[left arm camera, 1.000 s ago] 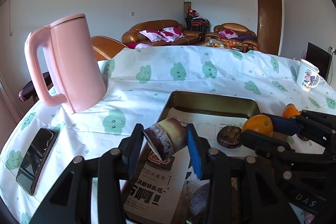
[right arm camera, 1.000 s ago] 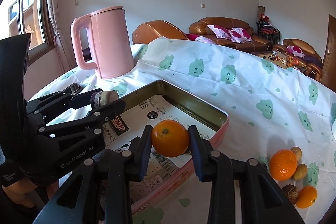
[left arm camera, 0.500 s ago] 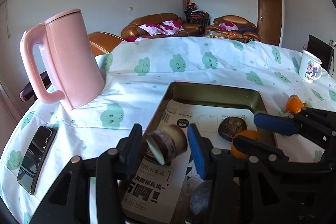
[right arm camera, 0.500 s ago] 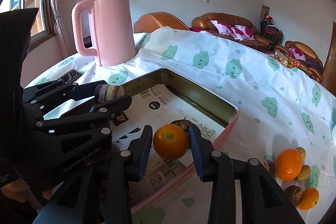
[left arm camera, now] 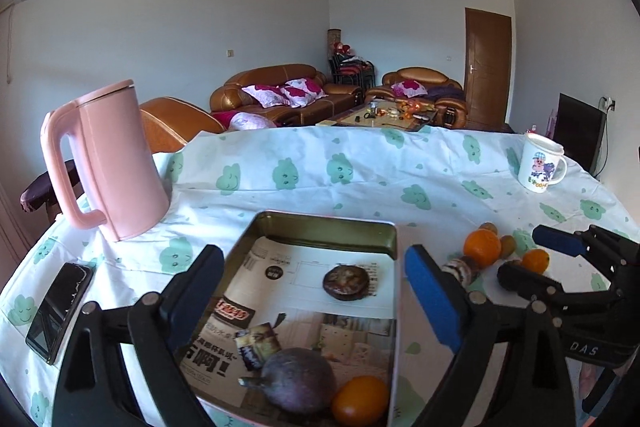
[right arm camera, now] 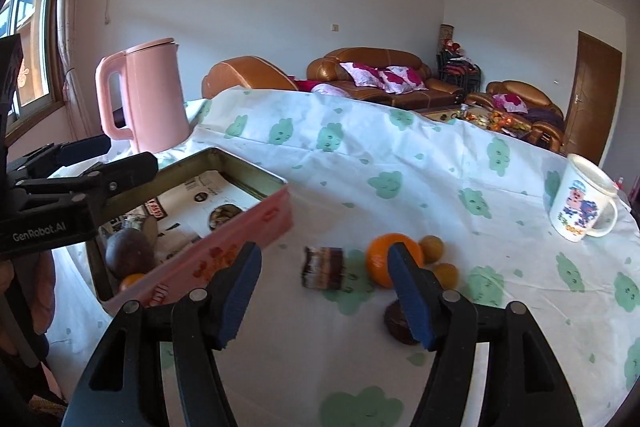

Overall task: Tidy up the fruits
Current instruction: 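Grasp another mandarin orange with the right gripper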

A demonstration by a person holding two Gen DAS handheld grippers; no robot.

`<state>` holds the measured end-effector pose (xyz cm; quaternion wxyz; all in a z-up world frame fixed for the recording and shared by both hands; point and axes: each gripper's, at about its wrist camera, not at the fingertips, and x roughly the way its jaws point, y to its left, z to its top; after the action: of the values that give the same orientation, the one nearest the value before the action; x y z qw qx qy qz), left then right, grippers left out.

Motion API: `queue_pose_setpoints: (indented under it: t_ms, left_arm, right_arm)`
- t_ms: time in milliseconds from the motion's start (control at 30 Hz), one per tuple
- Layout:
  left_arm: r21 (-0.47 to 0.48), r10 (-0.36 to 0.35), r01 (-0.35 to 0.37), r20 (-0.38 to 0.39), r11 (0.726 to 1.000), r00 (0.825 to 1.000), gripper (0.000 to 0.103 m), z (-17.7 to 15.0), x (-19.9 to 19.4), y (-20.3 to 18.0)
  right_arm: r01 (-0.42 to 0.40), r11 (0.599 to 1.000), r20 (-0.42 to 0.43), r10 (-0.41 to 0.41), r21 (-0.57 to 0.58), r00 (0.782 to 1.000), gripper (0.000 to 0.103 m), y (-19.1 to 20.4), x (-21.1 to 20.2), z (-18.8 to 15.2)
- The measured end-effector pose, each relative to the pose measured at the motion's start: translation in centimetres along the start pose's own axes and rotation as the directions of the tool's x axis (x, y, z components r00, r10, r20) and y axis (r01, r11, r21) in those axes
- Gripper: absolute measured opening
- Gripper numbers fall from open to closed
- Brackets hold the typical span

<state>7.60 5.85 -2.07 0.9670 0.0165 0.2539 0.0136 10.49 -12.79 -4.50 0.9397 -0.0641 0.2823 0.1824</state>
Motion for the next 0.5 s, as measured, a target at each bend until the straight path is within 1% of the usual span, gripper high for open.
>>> queue_pose_setpoints:
  t_ms: [100,167,233,300,367,433,500]
  left_arm:
    - [0.045,-0.035,0.036,-0.015,0.998,0.999,0.094,-0.2,0.5,-3.1]
    - [0.07,-0.051,0.053,-0.024,0.996,0.998,0.094,-0.4,0.8,-4.9]
    - [0.095,-0.064,0.067,-0.035,0.993,0.997,0.094,-0.7,1.2,-6.6]
    - [0.117,-0.071,0.076,-0.048,0.99,0.996,0.094,-1.1,1.6,-8.0]
    - [0.138,-0.067,0.075,-0.064,0.988,0.996,0.094,-1.4,2.3,-9.0]
    - [0.143,-0.066,0.078,-0.084,0.987,0.994,0.094,-1.6,3.1,-9.5]
    - [0.141,-0.065,0.08,-0.106,0.987,0.992,0.094,-1.7,3.9,-9.8]
  right_arm:
    - [0.092,0.993,-0.018,-0.091,0.075,0.996,0.067,-3.7,-0.4,-0.8]
    - [0.12,0.985,-0.037,-0.116,0.122,0.993,0.067,-5.7,-0.4,-1.2]
    - [0.15,0.979,-0.054,-0.143,0.142,0.988,0.067,-7.0,-0.2,-1.6]
    - [0.149,0.975,-0.07,-0.139,0.164,0.988,0.067,-7.9,0.2,-1.9]
    - [0.125,0.974,-0.084,-0.111,0.187,0.99,0.066,-8.4,0.6,-2.0]
    - [0.117,0.976,-0.107,-0.098,0.186,0.989,0.063,-8.3,1.1,-2.0]
    - [0.104,0.977,-0.125,-0.082,0.188,0.989,0.056,-8.3,1.6,-2.0]
